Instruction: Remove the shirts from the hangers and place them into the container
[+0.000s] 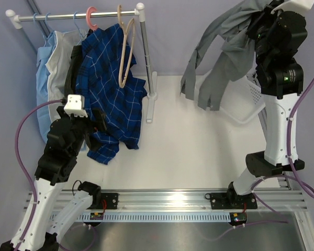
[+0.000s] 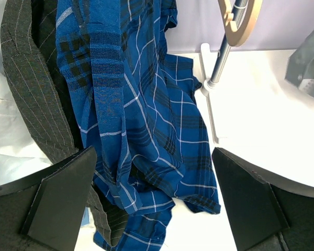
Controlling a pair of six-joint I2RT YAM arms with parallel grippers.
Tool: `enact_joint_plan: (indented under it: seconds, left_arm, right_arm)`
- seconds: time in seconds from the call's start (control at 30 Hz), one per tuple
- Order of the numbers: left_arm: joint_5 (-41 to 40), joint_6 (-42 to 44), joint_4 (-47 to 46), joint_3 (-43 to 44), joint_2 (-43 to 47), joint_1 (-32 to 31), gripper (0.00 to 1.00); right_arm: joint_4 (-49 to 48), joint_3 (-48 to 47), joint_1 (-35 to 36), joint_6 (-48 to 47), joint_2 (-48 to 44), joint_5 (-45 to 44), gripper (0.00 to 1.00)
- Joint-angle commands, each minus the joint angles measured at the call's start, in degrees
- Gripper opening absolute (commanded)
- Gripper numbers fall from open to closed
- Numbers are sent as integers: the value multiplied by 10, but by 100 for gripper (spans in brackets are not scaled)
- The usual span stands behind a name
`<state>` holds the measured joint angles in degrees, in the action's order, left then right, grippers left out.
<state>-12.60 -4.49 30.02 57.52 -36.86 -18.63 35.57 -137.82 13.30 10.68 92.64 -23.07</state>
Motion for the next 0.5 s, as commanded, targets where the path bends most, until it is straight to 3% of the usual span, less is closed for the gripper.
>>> enact_joint_plan:
  seconds: [0.0, 0.3, 0.47]
  left_arm:
    - [6, -1, -30, -5, -1, 3, 99]
    - [13, -3, -35, -13, -5, 3, 99]
    - [14, -3, -35, -14, -8, 3, 99]
  right_arm:
    - [-12, -103, -20, -34, 26, 7, 0]
    - [-124, -57, -56, -51, 20, 14, 0]
    - [-137, -81, -78, -59, 47, 23, 0]
